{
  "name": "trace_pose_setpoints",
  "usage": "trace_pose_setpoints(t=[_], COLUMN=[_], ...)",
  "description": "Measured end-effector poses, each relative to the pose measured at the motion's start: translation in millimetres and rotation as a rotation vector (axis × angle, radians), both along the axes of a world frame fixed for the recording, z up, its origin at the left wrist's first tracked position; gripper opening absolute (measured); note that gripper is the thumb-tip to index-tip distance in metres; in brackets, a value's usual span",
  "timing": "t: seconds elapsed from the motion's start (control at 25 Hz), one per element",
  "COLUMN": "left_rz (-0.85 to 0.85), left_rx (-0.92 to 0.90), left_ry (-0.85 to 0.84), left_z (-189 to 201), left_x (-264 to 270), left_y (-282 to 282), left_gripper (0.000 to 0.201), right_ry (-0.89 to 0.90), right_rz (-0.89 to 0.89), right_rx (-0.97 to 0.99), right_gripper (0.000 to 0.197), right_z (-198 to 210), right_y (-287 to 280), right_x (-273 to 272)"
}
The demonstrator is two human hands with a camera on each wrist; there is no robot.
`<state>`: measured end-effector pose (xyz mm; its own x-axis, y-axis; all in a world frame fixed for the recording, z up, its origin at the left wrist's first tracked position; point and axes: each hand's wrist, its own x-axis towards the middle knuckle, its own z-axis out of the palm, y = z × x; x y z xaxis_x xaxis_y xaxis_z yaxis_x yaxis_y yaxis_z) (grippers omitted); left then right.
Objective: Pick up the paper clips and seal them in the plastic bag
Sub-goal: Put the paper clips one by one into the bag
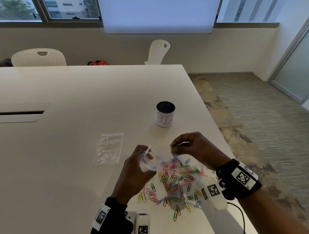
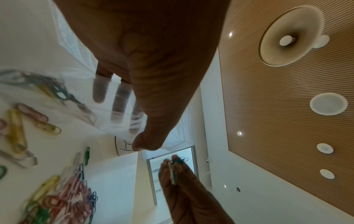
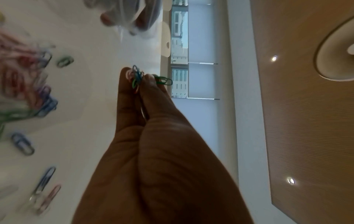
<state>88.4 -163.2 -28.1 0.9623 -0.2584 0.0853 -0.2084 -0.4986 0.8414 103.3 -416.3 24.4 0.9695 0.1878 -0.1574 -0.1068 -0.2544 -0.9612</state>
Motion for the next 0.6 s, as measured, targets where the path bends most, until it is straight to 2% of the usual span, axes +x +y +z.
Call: trace_pose_setpoints(t=[0.12, 0.2, 0.44, 0.6], left_rz=[-0.006, -0.009, 0.012, 0.015], left_rx=[-0.005, -0.008, -0.046, -0.044], left_ry=[-0.001, -0.003, -0.01, 0.008], left_z=[-0.7, -0.3, 1.3, 0.3], left_x=[0.7, 1.1, -0.3, 0.7], left_y=[-2.0, -3.5, -3.2, -1.9], left_gripper=[0.056, 0.056, 0.05, 0.05], right_ry=[-0.017, -0.061, -0.251, -0.303], right_rz=[-0.028, -0.057, -0.021, 0.03], right_rx=[0.113, 0.121, -0.038, -0.075], right_gripper=[0.016, 0.015, 0.013, 0.011], right_z=[15.1, 18.9, 15.4, 18.0], right_y=[18.8, 33.2, 60.3, 61.2], right_x=[-6.8, -10.1, -13.3, -11.0])
